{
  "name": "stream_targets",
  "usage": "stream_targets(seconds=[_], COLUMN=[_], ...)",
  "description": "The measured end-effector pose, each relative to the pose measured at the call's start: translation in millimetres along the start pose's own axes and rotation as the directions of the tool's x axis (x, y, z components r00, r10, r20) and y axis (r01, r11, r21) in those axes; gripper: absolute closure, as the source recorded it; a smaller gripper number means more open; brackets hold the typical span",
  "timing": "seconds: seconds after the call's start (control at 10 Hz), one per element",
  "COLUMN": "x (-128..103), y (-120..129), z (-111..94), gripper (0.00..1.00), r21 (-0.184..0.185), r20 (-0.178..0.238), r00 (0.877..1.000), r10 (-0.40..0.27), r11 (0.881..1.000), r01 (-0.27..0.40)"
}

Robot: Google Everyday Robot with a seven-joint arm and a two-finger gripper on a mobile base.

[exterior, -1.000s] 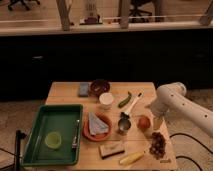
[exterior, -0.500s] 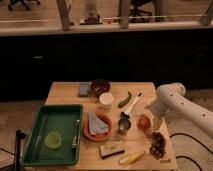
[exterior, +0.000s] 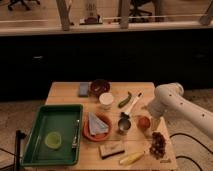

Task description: Place apple in paper cup

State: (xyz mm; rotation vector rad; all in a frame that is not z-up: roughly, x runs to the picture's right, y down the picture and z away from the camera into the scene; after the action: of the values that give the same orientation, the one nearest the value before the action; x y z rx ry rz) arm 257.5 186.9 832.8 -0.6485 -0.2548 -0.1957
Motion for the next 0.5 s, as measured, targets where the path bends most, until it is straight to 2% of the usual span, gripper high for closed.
stream_targets(seconds=[0.3,0.5], x=[-11,-15], y=[1,5], z=[2,3], gripper=[0.21,0.38], r21=[-0.006,-0.007], r20=[0.039,0.056], r00=[0.998,0.996], r10=[-0.046,-0.063], r11=[0.999,0.998], r01=[0.046,0.064])
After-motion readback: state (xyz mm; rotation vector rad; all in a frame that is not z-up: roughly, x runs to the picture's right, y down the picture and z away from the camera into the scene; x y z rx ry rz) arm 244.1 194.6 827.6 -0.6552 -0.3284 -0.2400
